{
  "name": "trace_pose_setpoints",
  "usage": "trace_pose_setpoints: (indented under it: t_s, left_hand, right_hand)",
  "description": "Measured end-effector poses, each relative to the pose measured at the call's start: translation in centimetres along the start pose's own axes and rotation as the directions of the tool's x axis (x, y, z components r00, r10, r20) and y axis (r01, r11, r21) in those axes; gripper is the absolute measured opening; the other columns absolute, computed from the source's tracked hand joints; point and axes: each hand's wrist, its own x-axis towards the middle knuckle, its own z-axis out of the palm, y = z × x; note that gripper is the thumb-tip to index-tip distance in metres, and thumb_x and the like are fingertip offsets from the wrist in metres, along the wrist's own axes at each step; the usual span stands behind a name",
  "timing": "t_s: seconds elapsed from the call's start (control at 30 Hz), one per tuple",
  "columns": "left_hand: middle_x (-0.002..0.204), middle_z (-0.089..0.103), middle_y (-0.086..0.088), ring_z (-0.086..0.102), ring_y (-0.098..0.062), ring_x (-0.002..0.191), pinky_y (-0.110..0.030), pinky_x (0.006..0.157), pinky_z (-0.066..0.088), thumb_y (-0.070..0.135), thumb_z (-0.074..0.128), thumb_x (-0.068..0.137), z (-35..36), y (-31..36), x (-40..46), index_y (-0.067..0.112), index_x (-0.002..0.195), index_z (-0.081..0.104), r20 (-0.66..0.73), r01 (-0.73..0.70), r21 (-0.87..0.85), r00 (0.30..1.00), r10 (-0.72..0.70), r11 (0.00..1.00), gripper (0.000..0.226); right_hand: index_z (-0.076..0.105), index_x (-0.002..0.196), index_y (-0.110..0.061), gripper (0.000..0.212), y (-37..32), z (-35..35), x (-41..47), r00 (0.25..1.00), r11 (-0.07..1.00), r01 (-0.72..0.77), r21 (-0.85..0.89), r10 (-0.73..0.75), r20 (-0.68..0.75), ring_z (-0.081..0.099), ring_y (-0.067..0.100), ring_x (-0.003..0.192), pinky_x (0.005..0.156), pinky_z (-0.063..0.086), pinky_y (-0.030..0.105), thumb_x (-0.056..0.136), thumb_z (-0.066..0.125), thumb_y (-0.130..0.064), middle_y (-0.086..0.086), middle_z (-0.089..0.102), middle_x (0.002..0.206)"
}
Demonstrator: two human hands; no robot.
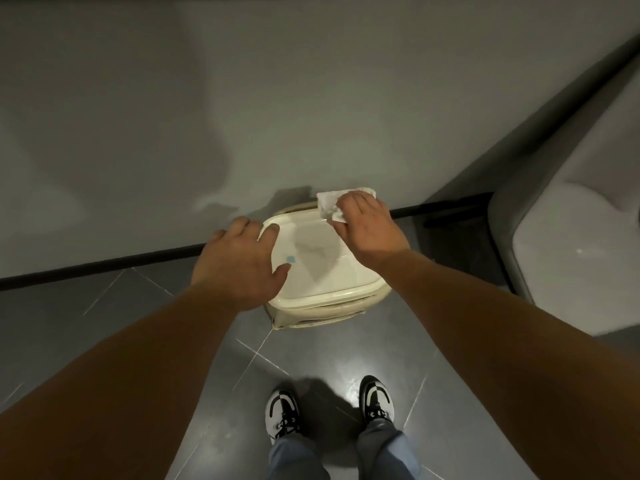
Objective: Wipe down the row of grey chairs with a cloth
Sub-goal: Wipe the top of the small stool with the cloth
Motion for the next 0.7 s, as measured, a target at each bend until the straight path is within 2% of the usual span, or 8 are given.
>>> trace_pose_setpoints:
  t_s: [0.17,0.37,0.53,0.7]
  left_hand:
    - [0.134,0.052,0.001,0.037,-0.023,0.128,-0.043,0.098,0.038,0.065,0.037,0.085,-5.7,1.9,0.6,0.025,0.138,0.041,-0.024,-0.067,0.05,0.997,0.068,0.996,0.066]
    - [0.132,0.054,-0.001,0.04,-0.024,0.126,-0.043,0.097,0.041,0.066,0.035,0.084,-12.1,5.6,1.0,0.023,0.139,0.041,-0.045,-0.16,0.119,0.985,0.166,0.98,0.07]
    - [0.136,0.051,-0.001,0.038,-0.024,0.128,-0.042,0.098,0.039,0.066,0.033,0.086,-15.8,11.0,1.1,0.023,0.14,0.039,-0.067,-0.273,0.144,0.956,0.284,0.951,0.069]
    - [0.136,0.051,-0.003,0.039,-0.025,0.127,-0.043,0.096,0.042,0.066,0.026,0.084,-18.9,17.3,0.9,0.022,0.141,0.036,-0.082,-0.386,0.155,0.912,0.401,0.91,0.073]
  right_hand:
    - [0.058,0.11,-0.006,0.029,-0.3,-7.4,-1.9,0.994,0.995,-0.096,0.004,0.096,-0.053,0.054,0.033,0.109,0.093,0.04,0.045,0.099,0.056,-0.033,0.014,0.063,0.112]
    - [0.059,0.107,-0.003,0.025,-0.5,-16.9,-5.9,0.973,0.977,-0.209,-0.045,0.203,-0.113,0.055,0.035,0.106,0.088,0.04,0.043,0.095,0.06,-0.025,0.017,0.064,0.109]
    - [0.06,0.11,-0.003,0.028,0.6,-23.9,-10.3,0.931,0.943,-0.329,-0.048,0.316,-0.185,0.057,0.037,0.105,0.087,0.046,0.048,0.09,0.065,-0.022,0.019,0.065,0.113]
    - [0.059,0.109,-0.005,0.029,3.1,-28.8,-15.0,0.872,0.899,-0.436,-0.031,0.414,-0.26,0.058,0.039,0.095,0.079,0.046,0.042,0.089,0.065,-0.026,0.02,0.065,0.108]
